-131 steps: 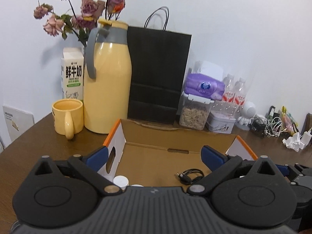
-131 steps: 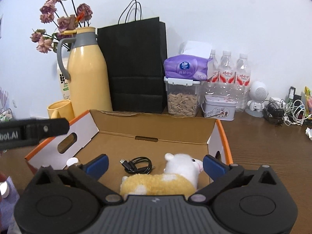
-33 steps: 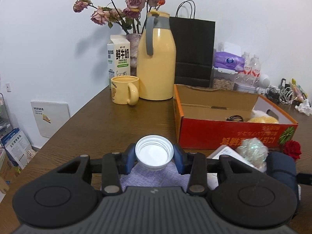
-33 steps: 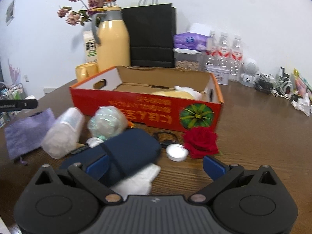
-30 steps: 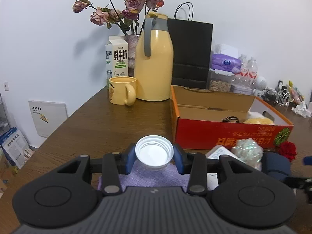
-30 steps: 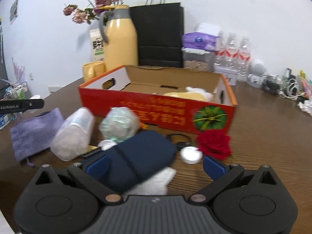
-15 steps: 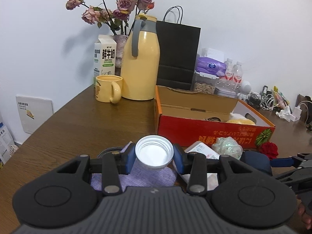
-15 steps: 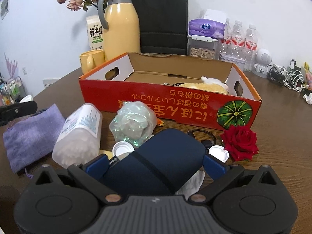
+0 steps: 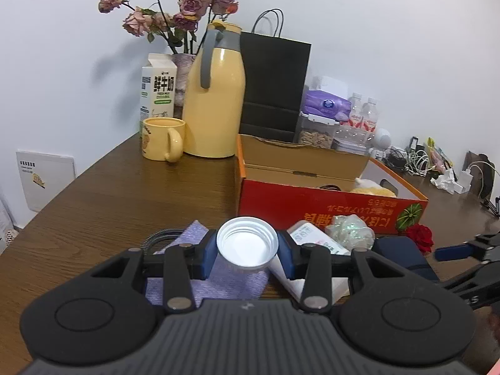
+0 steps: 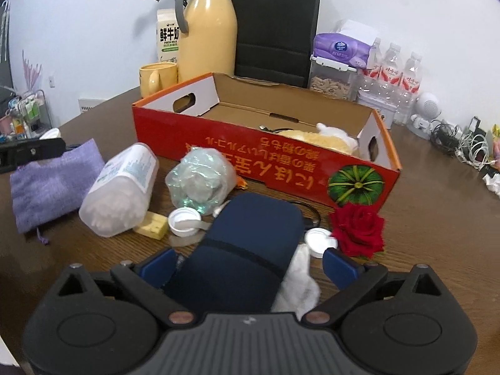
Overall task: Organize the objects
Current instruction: 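Grasp the navy blue pouch with the right gripper, then carry the navy pouch and white cap over the cardboard box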
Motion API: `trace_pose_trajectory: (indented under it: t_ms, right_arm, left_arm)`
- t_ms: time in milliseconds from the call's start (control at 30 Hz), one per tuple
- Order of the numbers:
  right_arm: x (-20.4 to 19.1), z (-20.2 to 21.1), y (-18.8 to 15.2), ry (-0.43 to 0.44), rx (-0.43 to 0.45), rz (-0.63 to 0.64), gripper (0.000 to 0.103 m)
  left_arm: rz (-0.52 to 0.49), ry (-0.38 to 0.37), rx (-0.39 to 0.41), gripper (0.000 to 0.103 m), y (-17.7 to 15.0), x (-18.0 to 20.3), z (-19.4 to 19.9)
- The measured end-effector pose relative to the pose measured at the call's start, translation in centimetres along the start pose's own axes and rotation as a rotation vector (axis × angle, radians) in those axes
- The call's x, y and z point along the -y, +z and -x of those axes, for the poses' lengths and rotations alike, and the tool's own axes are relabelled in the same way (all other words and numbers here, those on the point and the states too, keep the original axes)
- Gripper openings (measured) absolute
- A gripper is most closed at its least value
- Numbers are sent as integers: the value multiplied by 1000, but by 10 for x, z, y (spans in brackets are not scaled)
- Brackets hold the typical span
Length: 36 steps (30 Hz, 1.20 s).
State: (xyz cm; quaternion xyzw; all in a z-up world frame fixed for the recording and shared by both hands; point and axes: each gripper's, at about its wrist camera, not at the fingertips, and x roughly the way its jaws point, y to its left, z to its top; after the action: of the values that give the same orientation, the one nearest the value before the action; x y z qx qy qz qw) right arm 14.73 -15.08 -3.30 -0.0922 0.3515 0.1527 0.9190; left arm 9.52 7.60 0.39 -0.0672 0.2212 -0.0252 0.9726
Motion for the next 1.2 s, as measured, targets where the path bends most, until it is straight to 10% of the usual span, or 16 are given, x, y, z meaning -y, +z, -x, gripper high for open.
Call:
trace_pose_trajectory:
  t_ms: [800,1200]
  right_arm:
    - [6,10,-5,1,73,-34,64]
    - [33,11,75,10,267,7,64]
  left_arm:
    - [-57,-39,10,41,16,24,-9]
    - [-82,-81,101,41,90,63,-59]
